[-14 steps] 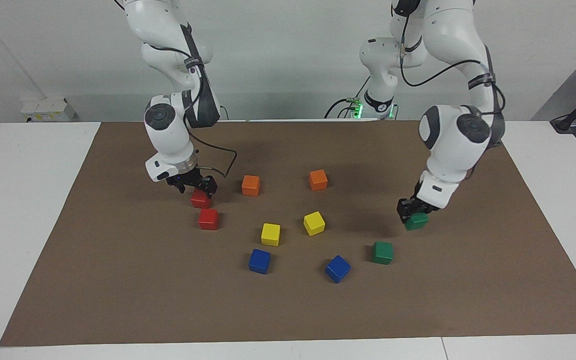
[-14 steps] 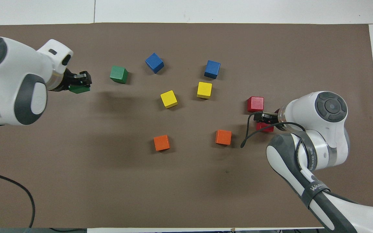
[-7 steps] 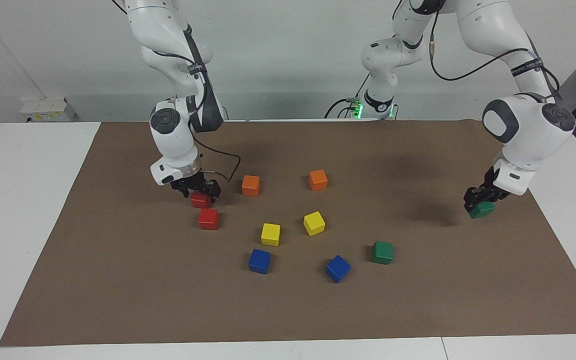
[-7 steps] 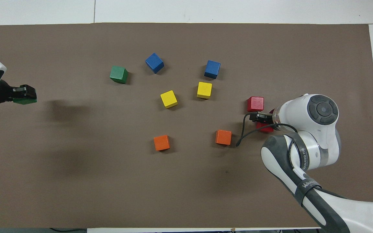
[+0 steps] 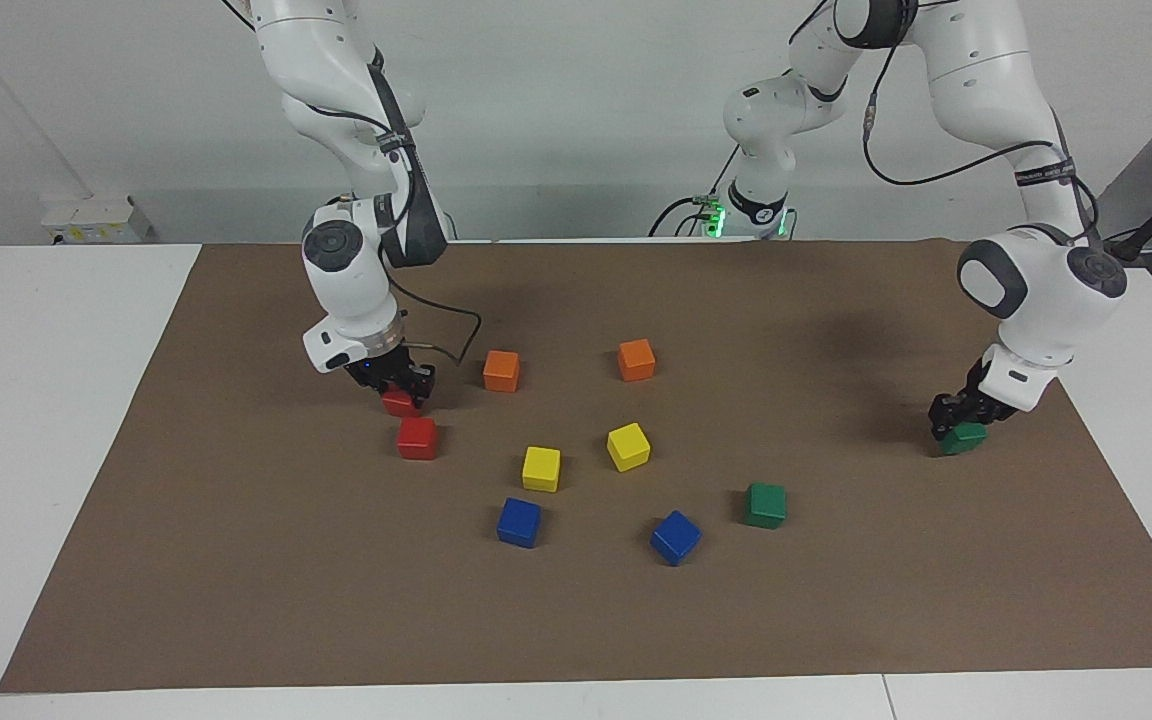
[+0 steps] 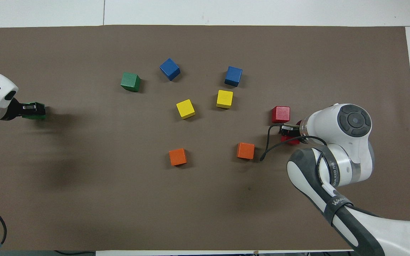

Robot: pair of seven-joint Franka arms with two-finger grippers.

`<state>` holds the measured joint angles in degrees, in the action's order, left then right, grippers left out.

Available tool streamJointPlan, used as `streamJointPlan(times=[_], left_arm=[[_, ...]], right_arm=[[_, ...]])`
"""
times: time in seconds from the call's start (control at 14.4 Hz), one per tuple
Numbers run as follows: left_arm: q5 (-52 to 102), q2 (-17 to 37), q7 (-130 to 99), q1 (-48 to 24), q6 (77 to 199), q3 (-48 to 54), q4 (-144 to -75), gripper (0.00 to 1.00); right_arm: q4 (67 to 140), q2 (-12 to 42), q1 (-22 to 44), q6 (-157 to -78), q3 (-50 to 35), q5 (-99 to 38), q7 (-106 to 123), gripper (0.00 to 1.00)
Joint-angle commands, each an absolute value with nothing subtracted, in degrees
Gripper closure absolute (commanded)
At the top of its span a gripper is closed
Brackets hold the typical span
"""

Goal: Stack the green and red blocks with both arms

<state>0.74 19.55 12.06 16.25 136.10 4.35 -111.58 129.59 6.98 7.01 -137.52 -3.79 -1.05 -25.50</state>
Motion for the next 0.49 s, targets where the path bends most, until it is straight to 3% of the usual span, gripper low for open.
streamJointPlan(times=[0.0,0.21,0.28,0.42], left_arm=[[-0.8,19.8,18.4,16.6,137.5,4.8,-111.5,1.0],[-0.8,20.3,20.1,17.4,137.4,4.9,-111.6,1.0],[-0.8,20.3,21.3,17.5,137.1,4.9,-111.5,0.01],[-0.8,20.0,21.3,17.9,135.7,4.9,-111.1,0.0]], right_arm=[[124.1,6.5,3.9,-129.8,-3.8,-1.5,-20.0,0.94],[121.4,6.2,-7.1,-126.6,-3.8,-1.5,-0.5,0.93],[121.5,6.3,-9.6,-127.1,-3.8,-1.5,3.6,0.93],[120.9,6.8,-11.0,-127.3,-3.8,-1.4,4.7,0.93]])
